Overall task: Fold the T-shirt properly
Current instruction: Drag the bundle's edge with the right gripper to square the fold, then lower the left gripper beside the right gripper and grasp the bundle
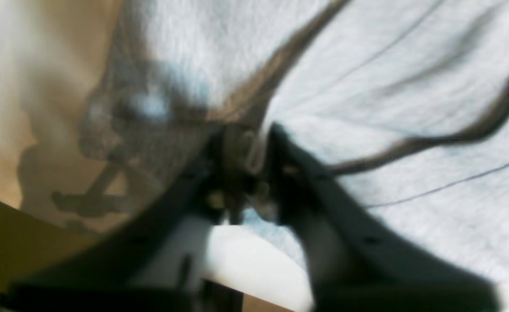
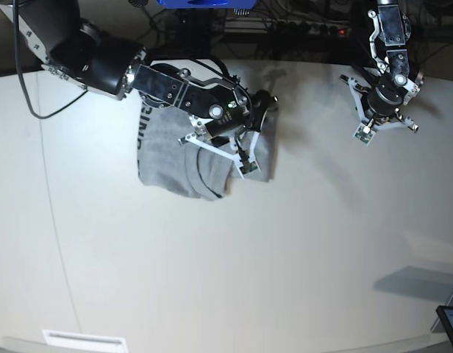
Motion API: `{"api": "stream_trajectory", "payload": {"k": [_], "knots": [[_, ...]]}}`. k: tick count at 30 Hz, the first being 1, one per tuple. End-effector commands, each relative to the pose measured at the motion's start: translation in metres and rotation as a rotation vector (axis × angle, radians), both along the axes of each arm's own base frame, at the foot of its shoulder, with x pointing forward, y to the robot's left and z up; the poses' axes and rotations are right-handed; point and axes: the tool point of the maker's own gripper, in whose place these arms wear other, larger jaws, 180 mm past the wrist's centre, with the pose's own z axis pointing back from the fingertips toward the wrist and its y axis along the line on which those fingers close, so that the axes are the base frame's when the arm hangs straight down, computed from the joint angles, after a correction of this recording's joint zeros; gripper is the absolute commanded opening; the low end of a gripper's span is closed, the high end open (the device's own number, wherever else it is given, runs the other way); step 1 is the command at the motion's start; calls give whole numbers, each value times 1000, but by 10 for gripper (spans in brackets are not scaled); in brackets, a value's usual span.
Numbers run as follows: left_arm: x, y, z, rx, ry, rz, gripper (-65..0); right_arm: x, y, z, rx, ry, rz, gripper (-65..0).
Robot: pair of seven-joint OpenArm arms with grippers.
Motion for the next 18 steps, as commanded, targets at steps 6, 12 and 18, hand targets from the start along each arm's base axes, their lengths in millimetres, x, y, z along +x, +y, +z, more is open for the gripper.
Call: {"api": "stream_trajectory", "payload": {"k": [6,12,18], "knots": [[-10,2,-6,16,50,-1,-650,6,16,19,69,-55,11,-650],[-11,-28,-17,-9,83,-87,-650,-6,37,53,174,-74,58,-650],[-11,-69,-37,-80,121,-147,-650,-10,46,66,217,-82,75,-650]]}}
